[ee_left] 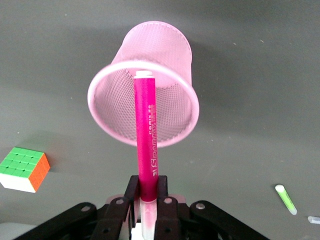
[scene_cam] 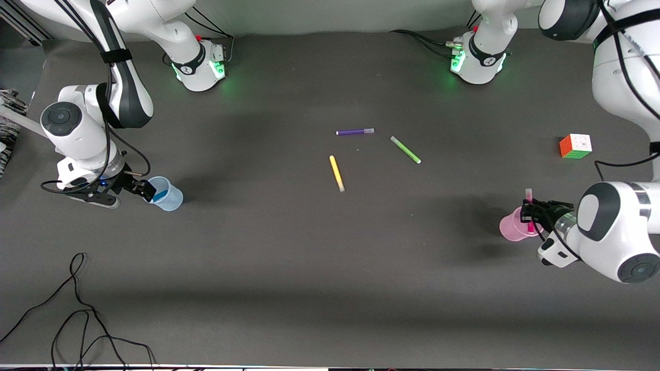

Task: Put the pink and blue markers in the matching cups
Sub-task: 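Lower the blue marker into the blue cup while the left gripper carries pink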

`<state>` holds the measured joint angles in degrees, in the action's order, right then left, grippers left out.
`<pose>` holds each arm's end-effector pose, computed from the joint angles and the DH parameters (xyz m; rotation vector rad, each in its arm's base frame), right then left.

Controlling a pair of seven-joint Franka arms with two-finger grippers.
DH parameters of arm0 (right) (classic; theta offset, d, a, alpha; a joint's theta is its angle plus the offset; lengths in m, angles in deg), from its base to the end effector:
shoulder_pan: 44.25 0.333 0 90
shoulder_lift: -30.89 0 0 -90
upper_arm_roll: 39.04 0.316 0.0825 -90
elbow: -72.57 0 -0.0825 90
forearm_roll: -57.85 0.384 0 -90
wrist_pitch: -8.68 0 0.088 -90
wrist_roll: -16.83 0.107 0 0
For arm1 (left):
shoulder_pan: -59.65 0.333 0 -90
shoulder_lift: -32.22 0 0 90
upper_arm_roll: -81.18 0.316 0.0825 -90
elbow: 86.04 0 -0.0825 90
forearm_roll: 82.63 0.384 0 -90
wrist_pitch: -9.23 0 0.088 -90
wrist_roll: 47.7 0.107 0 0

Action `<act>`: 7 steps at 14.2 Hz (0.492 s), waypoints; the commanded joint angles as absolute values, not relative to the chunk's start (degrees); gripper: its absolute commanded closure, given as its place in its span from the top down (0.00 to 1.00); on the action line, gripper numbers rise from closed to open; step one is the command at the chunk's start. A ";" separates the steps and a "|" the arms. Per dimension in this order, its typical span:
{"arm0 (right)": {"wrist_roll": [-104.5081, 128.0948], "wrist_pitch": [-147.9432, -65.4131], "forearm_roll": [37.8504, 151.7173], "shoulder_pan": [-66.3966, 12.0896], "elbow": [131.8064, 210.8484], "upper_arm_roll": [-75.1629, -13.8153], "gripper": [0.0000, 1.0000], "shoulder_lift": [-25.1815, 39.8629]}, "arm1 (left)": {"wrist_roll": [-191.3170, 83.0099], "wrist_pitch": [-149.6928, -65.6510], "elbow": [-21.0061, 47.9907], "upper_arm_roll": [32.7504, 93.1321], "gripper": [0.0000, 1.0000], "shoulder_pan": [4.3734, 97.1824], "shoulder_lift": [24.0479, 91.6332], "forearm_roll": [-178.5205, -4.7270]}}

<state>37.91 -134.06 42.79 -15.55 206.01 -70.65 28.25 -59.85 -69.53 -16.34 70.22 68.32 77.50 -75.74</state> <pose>0.5219 -0.0249 0.3328 2.9420 -0.3200 0.2217 0.6740 0.0178 0.2766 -2.9346 -0.2500 0.9393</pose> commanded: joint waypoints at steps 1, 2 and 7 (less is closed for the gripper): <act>35.20 -133.97 42.03 -15.07 205.81 -71.21 1.00 28.78 | -59.04 -69.61 -18.37 70.46 0.00 67.83 79.06 -74.63; 35.02 -131.79 42.03 -15.07 205.29 -71.21 1.00 29.22 | -59.04 -69.70 -18.37 70.46 0.00 67.83 79.06 -74.63; 25.57 -101.51 49.64 -9.54 184.59 -70.77 1.00 29.75 | -58.78 -69.44 -18.45 70.37 1.00 67.74 78.10 -74.63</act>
